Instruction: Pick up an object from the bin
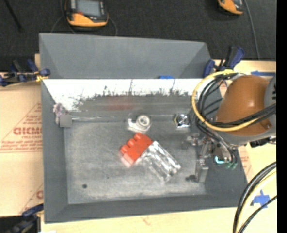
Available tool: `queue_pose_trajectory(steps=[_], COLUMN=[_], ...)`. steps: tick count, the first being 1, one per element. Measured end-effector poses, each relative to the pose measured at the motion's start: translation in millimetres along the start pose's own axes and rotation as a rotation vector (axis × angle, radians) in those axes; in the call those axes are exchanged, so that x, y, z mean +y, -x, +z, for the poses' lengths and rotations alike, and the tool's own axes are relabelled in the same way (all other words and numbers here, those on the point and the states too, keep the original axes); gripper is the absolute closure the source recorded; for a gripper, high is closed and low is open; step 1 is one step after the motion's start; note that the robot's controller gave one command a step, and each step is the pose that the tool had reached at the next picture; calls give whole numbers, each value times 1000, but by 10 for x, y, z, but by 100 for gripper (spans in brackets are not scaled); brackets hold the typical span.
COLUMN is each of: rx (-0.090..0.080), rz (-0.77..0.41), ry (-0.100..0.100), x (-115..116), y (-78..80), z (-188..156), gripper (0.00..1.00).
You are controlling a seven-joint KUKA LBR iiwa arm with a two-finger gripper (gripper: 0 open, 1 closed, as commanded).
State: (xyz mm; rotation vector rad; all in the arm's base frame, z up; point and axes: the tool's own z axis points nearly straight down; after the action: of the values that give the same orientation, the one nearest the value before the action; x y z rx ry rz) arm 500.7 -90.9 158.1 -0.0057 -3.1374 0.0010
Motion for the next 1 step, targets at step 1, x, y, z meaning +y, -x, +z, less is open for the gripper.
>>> queue_pose_trajectory(steps=[1], rx=[-16], rz=[83], ry=[0], x=[417], y=[370], z=[730], gripper=[0])
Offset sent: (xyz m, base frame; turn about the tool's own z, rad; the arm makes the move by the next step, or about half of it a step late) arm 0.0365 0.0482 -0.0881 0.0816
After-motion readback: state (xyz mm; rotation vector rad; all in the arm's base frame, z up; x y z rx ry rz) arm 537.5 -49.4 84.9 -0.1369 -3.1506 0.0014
